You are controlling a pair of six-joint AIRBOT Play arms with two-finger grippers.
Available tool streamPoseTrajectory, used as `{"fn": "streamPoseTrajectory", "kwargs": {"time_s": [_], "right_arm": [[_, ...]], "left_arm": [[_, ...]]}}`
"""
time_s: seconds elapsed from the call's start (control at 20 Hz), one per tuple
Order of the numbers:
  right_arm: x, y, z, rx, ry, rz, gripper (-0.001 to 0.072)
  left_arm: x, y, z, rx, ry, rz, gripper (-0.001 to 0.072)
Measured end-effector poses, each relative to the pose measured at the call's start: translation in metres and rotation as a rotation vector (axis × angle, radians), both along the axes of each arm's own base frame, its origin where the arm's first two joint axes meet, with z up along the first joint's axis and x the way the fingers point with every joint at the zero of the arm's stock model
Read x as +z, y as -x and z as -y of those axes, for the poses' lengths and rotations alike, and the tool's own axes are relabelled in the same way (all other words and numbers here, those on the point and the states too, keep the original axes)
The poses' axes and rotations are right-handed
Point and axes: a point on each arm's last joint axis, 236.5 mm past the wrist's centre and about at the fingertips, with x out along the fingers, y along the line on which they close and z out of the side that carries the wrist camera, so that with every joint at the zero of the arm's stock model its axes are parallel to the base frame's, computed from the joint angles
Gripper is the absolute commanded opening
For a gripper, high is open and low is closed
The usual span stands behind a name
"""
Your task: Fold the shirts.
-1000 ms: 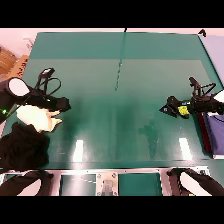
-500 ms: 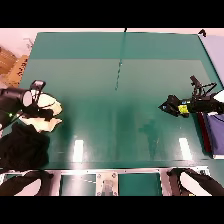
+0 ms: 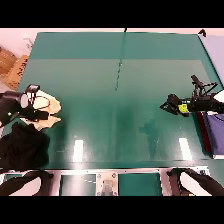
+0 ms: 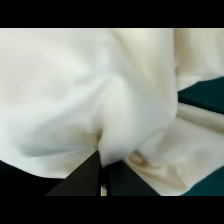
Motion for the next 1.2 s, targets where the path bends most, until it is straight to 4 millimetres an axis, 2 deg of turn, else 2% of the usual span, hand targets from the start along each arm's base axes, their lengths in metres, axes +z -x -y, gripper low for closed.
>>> {"fn": "streamPoseTrajectory", "kwargs": {"time_s": [0.1,0.2,0.3,0.4,0.5,0.6,0.65,0.7,0.75,0.8,0.9,0.95,1.05,1.1,1.2], "right_arm": [[0.000,0.000,0.000,0.007,0.004,0.006,0.0017],[0.000,0.000,0.000,0.016,0.008,0.010,0.0016],[0.000,0.000,0.000,0.019,0.010,0.013,0.0016],[0.002,-0.001,0.000,0.023,0.012,0.018,0.0017],[0.005,-0.002,0.000,0.031,0.012,0.022,0.0017],[0.010,-0.004,0.000,0.034,0.014,0.031,0.0017],[0.012,-0.005,0.000,0.036,0.014,0.036,0.0033],[0.014,-0.006,0.000,0.037,0.015,0.039,0.0143],[0.015,-0.006,0.001,0.038,0.015,0.042,0.0284],[0.016,-0.006,0.001,0.039,0.015,0.043,0.0342],[0.017,-0.007,0.004,0.032,0.018,0.043,0.0358],[0.017,-0.007,0.007,0.026,0.019,0.042,0.0359],[0.016,-0.008,0.013,0.009,0.020,0.036,0.0359],[0.014,-0.008,0.016,0.003,0.021,0.029,0.0360],[0.005,-0.008,0.018,0.007,0.017,0.006,0.0411]], "left_arm": [[0.029,-0.018,0.029,-0.069,0.058,0.055,0.0023],[0.071,-0.034,0.075,-0.181,0.121,0.137,0.0023],[0.114,-0.043,0.134,-0.312,0.200,0.229,0.0023],[0.149,-0.041,0.195,-0.442,0.281,0.311,0.0023],[0.169,-0.033,0.252,-0.557,0.361,0.373,0.0023],[0.170,-0.026,0.295,-0.621,0.423,0.385,0.0026],[0.164,-0.024,0.311,-0.637,0.447,0.371,0.0146],[0.154,-0.021,0.328,-0.648,0.473,0.348,0.0490],[0.143,-0.017,0.342,-0.650,0.498,0.315,0.0581],[0.132,-0.015,0.350,-0.643,0.516,0.286,0.0582],[0.119,-0.017,0.354,-0.618,0.528,0.248,0.0582],[0.117,-0.021,0.349,-0.595,0.530,0.234,0.0582],[0.118,-0.035,0.323,-0.534,0.509,0.215,0.0583],[0.118,-0.041,0.306,-0.494,0.497,0.200,0.0583],[0.114,-0.052,0.261,-0.394,0.465,0.161,0.0585]]}}
